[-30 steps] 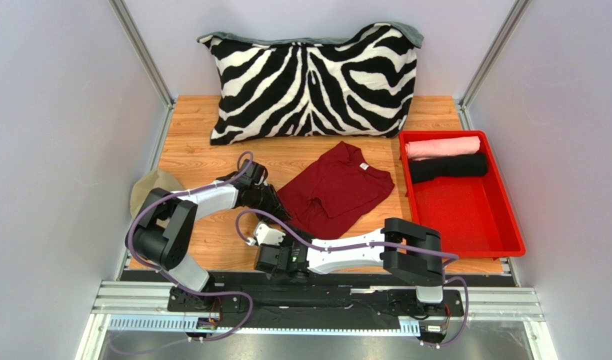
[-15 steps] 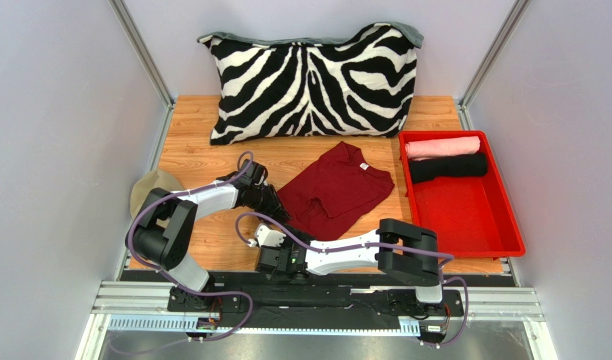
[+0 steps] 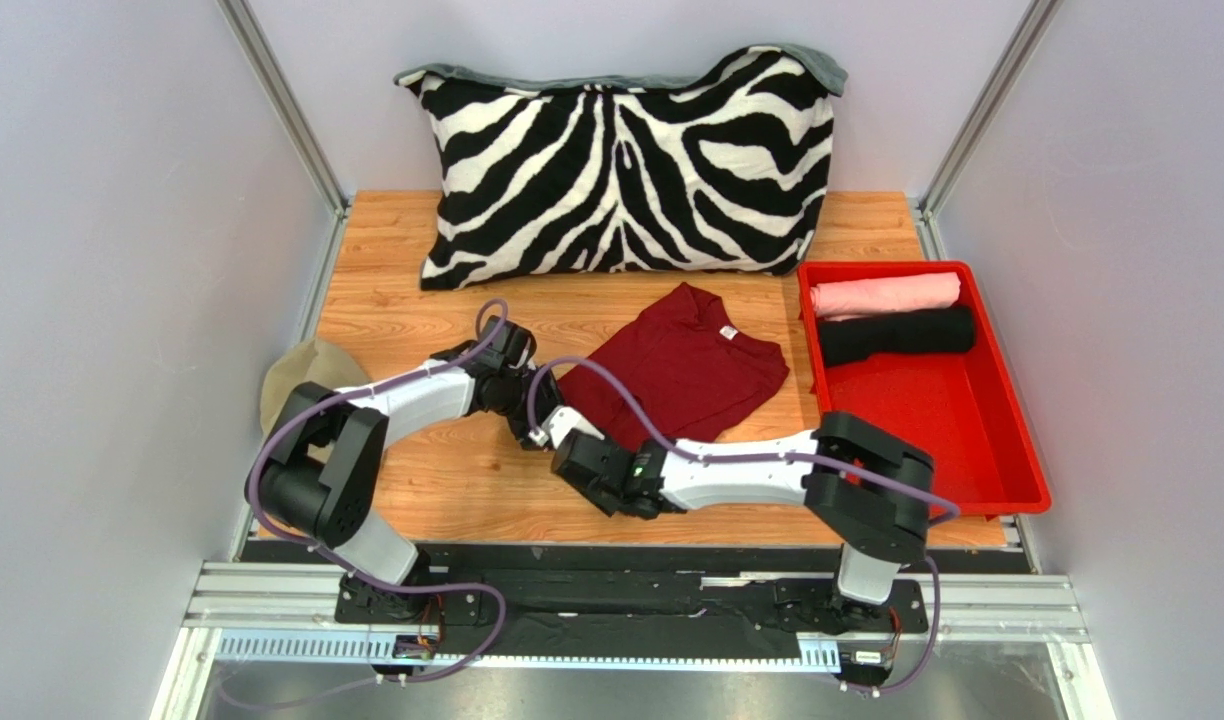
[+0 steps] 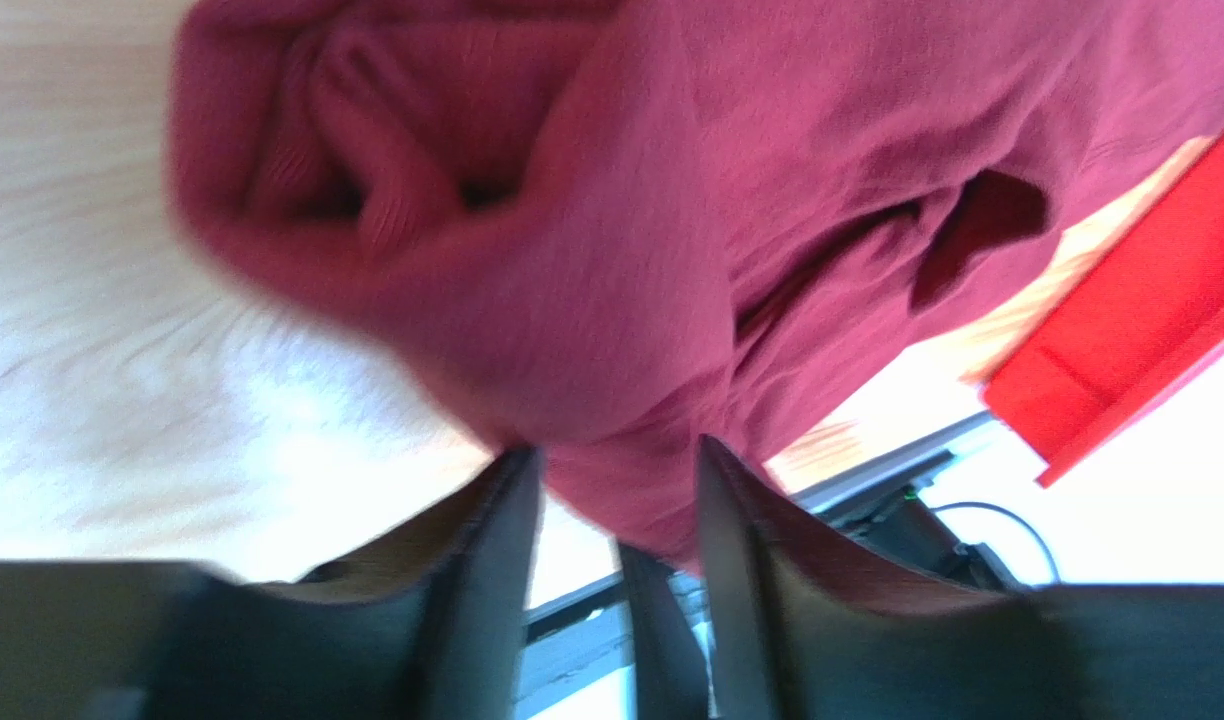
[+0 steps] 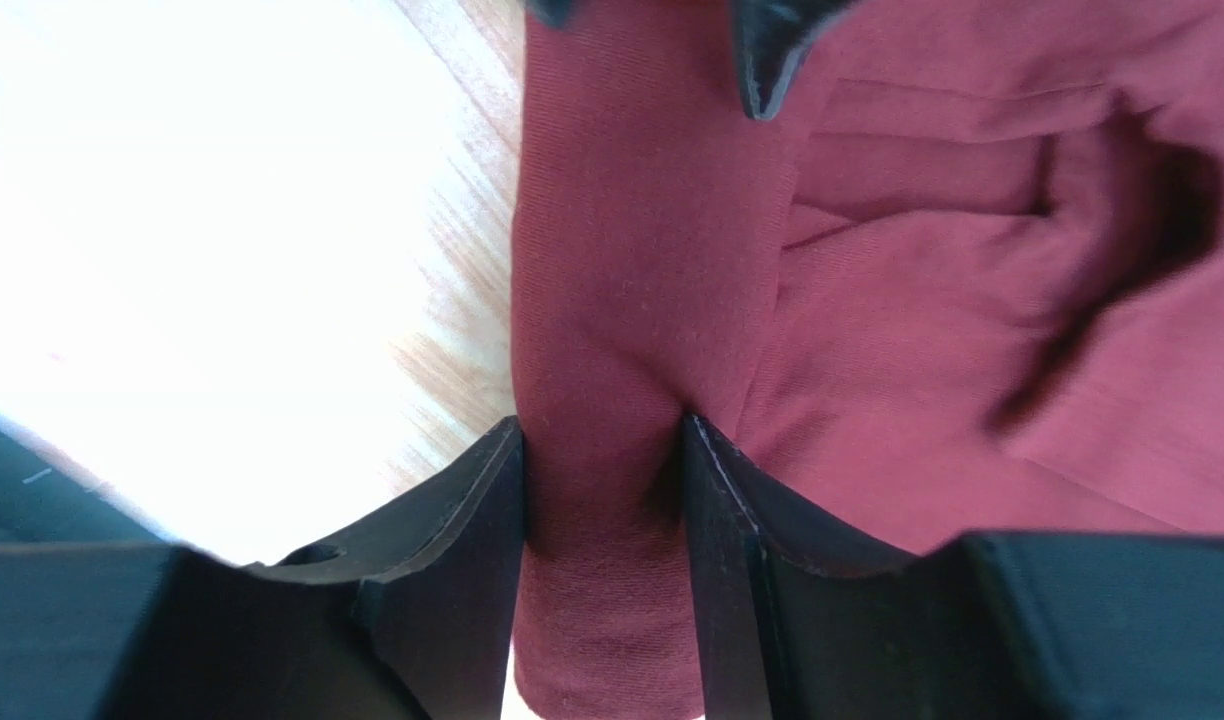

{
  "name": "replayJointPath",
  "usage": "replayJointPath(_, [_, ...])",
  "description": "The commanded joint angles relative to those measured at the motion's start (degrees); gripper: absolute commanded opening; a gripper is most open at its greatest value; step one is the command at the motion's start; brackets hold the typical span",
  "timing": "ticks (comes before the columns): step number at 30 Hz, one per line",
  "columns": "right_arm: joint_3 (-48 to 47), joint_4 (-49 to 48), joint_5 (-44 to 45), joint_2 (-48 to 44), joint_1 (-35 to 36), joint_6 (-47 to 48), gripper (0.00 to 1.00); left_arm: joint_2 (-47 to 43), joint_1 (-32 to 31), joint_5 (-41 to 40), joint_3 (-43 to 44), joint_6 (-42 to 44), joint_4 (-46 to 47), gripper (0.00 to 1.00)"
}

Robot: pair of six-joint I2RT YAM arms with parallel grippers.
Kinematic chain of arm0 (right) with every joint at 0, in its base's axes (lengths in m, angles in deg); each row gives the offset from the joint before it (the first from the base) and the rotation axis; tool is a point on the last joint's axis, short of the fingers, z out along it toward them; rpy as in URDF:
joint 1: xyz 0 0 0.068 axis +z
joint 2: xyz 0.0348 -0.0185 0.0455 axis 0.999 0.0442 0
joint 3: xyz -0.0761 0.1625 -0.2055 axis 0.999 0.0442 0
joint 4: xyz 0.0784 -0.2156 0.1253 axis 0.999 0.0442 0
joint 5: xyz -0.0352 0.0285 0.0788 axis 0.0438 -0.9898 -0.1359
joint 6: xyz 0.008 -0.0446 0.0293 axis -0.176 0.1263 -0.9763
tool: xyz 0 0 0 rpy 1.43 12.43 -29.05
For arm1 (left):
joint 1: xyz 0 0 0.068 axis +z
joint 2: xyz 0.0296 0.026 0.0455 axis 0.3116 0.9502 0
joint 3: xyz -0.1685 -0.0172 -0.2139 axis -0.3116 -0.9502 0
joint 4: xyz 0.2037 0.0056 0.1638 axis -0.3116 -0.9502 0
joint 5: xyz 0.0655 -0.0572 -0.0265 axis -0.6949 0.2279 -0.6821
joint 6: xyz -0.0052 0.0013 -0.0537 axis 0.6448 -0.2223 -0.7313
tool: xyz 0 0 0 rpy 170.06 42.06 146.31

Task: Roll the t-shirts
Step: Roll the T-shirt to the center of the board.

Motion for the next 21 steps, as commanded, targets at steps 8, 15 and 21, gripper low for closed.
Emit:
replayJointPath(8, [11.90, -15.68, -39.92, -8.86, -17.53, -12.71, 0.42, -12.87, 0.58, -5.32, 2.83, 5.30, -7.67, 0.63])
replayJointPath(15, [17.96, -26.14, -54.25, -7.98, -26.40, -20.35, 0.42, -11.82, 0.49, -0.13, -6.56, 1.52, 8.58, 0.64])
replayJointPath(21, [20.70, -33.44, -59.19, -5.61, -29.66, -25.02, 0.41, -8.49, 0.32, -0.83, -9.48, -1.73, 18.61, 0.68])
